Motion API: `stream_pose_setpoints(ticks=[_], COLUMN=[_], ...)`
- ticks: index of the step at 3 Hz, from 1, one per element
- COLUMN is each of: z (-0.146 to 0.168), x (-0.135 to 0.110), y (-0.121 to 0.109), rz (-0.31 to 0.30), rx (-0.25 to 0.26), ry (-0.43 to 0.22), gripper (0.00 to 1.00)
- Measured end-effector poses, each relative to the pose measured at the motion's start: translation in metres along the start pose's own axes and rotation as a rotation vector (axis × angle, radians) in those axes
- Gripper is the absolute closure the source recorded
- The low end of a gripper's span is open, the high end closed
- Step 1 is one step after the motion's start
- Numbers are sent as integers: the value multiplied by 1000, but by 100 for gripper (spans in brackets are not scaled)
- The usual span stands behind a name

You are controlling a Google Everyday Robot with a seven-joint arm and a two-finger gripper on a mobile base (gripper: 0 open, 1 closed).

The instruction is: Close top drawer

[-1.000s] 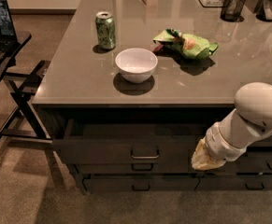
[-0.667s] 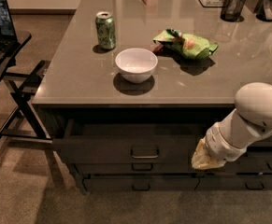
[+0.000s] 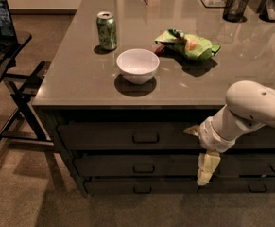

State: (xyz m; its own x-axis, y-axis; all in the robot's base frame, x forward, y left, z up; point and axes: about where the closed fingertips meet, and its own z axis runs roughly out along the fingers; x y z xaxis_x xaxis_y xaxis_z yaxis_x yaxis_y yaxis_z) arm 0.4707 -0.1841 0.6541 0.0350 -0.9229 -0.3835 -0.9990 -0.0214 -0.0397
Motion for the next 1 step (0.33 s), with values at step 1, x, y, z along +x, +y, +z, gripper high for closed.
stream_pose_setpoints(ticks=[1], z=[0], x=[0], y=[0], rz=[0], rx=[0], ry=[0], gripper=[0])
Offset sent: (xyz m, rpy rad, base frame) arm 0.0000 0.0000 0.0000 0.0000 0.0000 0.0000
